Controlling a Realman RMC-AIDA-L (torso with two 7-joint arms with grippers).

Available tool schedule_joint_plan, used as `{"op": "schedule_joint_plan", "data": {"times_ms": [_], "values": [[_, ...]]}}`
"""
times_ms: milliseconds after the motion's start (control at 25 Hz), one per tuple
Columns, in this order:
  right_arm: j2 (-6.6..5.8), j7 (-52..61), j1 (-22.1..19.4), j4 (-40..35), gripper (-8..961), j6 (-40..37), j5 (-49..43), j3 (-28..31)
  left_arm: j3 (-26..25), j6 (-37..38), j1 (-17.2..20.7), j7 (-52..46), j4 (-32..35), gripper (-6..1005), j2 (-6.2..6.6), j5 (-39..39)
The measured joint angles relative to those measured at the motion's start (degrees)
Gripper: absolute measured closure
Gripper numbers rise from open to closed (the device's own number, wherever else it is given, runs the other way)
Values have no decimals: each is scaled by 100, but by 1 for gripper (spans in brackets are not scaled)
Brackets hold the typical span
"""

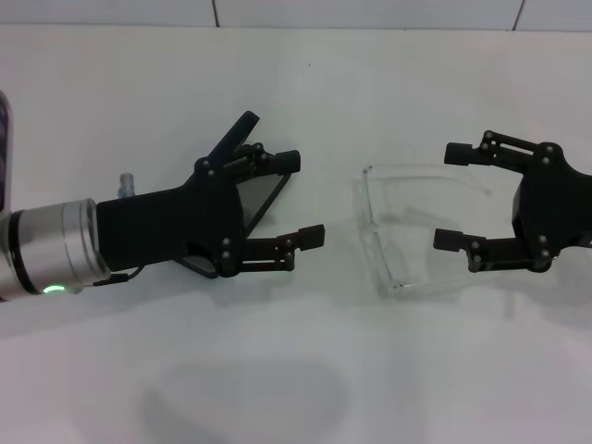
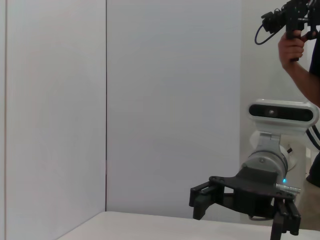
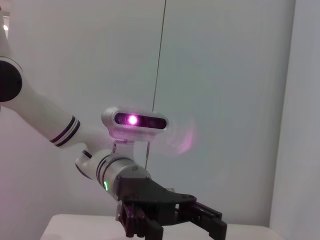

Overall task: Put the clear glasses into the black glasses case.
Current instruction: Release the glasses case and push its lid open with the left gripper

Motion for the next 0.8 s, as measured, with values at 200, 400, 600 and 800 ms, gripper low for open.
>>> {"op": "schedule_joint_plan", "data": {"times_ms": [200, 400, 600, 800], "values": [[2, 0, -2, 24, 83, -7, 0, 0, 0, -30, 0, -1, -4, 127, -13, 2], [7, 0, -8, 33, 83, -24, 0, 0, 34, -193, 5, -1, -10, 131, -34, 2], [15, 0, -20, 37, 84, -31, 0, 0, -50, -225, 50, -153, 69, 134, -50, -18], [14, 1, -50, 37, 83, -38, 0, 0, -453, -503, 77, -1716, 791, 138, 64, 256]]}}
